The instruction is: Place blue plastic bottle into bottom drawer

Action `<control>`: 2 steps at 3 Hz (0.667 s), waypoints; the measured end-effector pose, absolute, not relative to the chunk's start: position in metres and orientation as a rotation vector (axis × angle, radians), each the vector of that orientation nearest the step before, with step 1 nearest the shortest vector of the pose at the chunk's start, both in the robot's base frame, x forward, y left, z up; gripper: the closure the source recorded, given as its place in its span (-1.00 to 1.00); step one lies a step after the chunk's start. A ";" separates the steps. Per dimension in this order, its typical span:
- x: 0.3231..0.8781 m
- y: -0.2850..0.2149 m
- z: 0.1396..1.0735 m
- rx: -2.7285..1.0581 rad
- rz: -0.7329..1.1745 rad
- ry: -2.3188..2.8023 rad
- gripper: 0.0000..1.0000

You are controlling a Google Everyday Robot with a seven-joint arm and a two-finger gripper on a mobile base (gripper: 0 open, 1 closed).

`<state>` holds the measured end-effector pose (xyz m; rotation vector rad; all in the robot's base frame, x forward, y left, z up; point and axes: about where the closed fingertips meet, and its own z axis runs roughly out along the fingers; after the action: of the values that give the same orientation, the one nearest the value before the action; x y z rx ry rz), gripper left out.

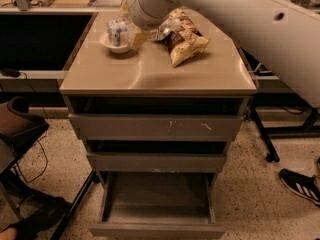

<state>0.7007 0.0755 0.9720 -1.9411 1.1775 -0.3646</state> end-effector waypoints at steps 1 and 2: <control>0.654 0.060 1.038 -1.792 -0.577 1.144 1.00; 0.603 0.018 1.018 -1.733 -0.658 1.276 1.00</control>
Offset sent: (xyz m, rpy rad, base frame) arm -0.2353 -0.0678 -0.1433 0.4251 0.6237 -0.5109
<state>0.6031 0.0181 1.0181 -1.7330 1.2758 -0.6581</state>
